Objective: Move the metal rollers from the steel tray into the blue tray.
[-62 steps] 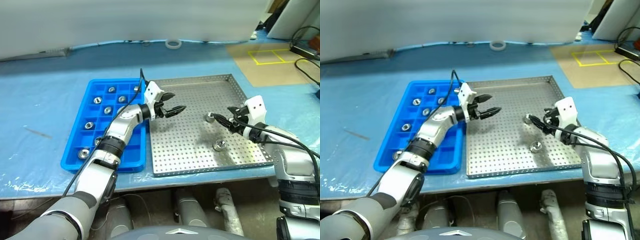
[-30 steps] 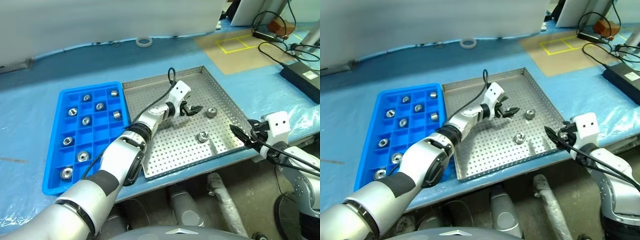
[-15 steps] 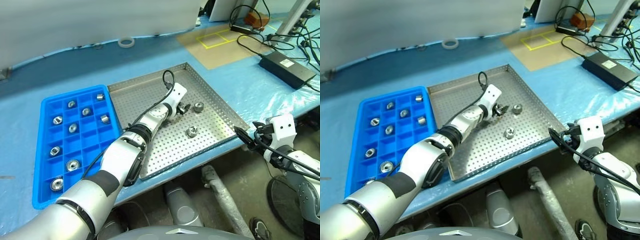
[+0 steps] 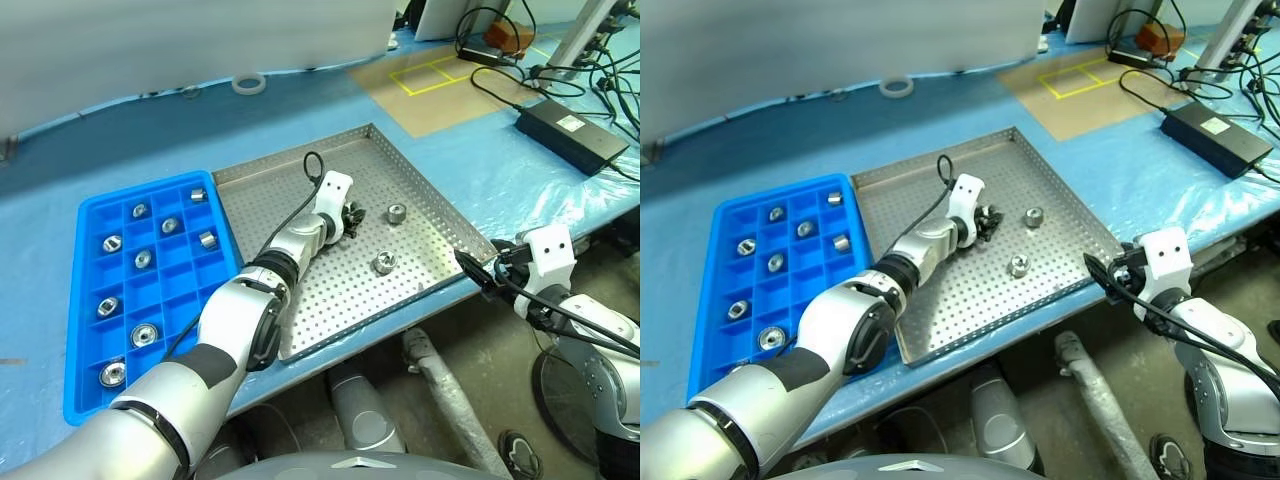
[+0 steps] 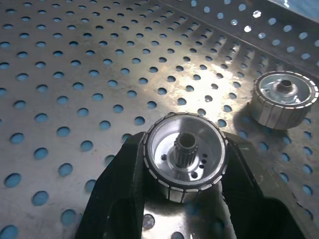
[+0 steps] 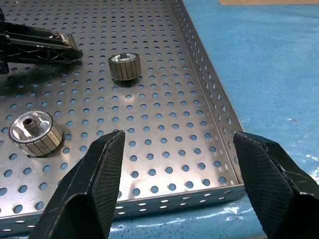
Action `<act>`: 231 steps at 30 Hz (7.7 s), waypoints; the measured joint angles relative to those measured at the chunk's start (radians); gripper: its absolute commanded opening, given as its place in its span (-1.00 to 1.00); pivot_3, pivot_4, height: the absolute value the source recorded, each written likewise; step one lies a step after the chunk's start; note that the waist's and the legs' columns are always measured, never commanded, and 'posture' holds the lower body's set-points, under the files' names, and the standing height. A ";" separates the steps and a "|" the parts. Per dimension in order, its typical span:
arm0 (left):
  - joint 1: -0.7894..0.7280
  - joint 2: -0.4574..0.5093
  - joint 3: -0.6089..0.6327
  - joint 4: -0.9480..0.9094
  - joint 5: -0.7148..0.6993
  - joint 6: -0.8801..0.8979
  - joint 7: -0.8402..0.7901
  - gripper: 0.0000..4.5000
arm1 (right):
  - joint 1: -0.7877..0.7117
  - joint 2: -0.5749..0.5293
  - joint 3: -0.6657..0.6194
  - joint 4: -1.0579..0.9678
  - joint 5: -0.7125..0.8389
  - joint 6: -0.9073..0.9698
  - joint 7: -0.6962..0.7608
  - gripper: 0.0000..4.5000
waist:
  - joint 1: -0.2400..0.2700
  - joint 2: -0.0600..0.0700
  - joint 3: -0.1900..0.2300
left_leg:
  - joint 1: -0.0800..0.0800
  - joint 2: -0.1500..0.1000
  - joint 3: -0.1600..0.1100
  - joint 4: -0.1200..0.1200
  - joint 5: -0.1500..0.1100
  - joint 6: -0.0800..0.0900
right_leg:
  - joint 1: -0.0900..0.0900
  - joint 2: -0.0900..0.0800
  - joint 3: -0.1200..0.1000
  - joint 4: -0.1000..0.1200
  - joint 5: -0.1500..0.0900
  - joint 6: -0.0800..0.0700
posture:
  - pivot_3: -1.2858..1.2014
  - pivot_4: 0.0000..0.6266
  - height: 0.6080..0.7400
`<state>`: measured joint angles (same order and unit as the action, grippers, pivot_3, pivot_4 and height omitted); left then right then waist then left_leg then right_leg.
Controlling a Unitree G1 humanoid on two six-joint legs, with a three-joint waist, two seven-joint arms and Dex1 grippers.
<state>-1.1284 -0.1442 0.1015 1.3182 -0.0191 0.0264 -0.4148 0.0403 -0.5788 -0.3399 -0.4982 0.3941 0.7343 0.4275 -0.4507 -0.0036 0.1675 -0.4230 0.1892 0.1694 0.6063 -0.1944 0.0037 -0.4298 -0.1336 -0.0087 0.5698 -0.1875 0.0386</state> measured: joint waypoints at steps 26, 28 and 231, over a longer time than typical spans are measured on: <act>0.579 0.273 -0.001 -1.112 -0.240 0.213 -0.255 -0.24 | -0.564 0.157 0.356 0.511 0.038 -0.182 0.416 0.61 | 0.294 -0.001 0.001 | 0.003 0.005 -0.004 0.004 0.003 0.006 | 0.004 -0.011 -0.016 0.018 -0.001 -0.021 | -0.09 -0.52 1.00; 0.636 0.290 -0.001 -1.205 -0.272 0.262 -0.250 -0.24 | -0.585 0.165 0.366 0.534 0.043 -0.183 0.454 0.61 | 0.345 -0.001 0.002 | 0.004 0.007 -0.003 0.004 0.004 0.005 | 0.003 -0.009 -0.016 0.019 -0.001 -0.022 | -0.06 -0.52 1.00; 0.674 0.474 -0.264 -1.195 -0.288 0.189 -0.573 0.64 | -0.478 -0.018 0.486 0.495 -0.047 0.114 0.414 -0.26 | 0.433 0.000 -0.001 | 0.035 0.034 0.011 -0.031 0.027 -0.036 | -0.002 0.028 0.009 0.022 0.007 -0.040 | -0.20 -0.52 1.00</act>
<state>-0.4544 0.3298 -0.1622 0.1229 -0.3067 0.2158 -0.9882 -0.4378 -0.5964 0.1460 -0.0033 0.3469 0.8481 0.8415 -0.0175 -0.0036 0.1668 -0.3875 0.2232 0.1803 0.5758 -0.1673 -0.0324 -0.4316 -0.1055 -0.0001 0.5922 -0.1804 -0.0018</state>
